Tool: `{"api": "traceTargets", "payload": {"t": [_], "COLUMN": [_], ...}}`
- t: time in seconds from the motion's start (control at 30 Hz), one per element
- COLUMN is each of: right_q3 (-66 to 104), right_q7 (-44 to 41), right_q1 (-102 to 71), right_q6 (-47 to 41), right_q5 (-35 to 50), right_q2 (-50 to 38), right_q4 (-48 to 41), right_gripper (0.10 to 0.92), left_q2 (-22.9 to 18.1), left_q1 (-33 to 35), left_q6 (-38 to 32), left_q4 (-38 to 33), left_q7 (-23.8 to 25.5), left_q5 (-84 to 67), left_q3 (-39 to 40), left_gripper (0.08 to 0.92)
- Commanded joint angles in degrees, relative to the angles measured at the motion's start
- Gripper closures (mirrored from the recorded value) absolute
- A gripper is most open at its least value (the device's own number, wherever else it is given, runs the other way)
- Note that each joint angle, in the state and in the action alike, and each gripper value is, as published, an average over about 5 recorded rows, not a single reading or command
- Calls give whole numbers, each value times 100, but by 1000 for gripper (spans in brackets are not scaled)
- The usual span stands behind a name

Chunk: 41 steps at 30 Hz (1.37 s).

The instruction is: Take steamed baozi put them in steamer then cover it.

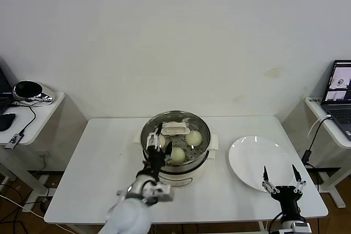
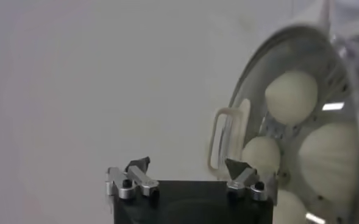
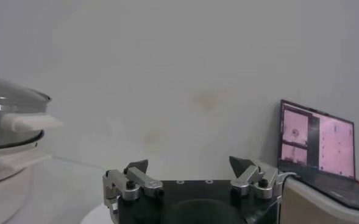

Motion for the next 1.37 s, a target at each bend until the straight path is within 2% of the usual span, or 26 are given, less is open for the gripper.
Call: {"api": "traceTargets", "payload": {"t": [0.03,0.13,0.27,0.5,0.67,1.37], "right_q3": [-179,-388,-607,-733,-789,-971], "right_q7": [-33,-71,-89,-121,-218,-323], "right_q1": [-67,-199,-444,-714,-842,-1092], "right_q6": [-22,-97,-197,-240,-282,-381], "right_q5": [3,51,218,568,803,838], "right_q2": [-95,-235,-474,-587,-602,-564], "right_q4": [28,32,34,14,73,362], "right_gripper": [203,203,203,203,203,203], "left_q2": [-270,-355,-404,-691,-740,-846], "left_q1": [3327,3906,4420,4571,4700,4531], "left_q6": [-2119,-2437,-3092,-3713,-3754,-3630], "left_q4": [-1147,-1161,-1098,-517,-313,-55], "left_q7": [-1643,-1712,-1660,-1507,-1327,-1527], "left_q5": [-5200,-6150,-6655,-6847,-6815,-6758], "left_q3": [-2887,-3190,-3114,-3067,-3118,-3220], "left_gripper": [178,177,177,177,177,177]}}
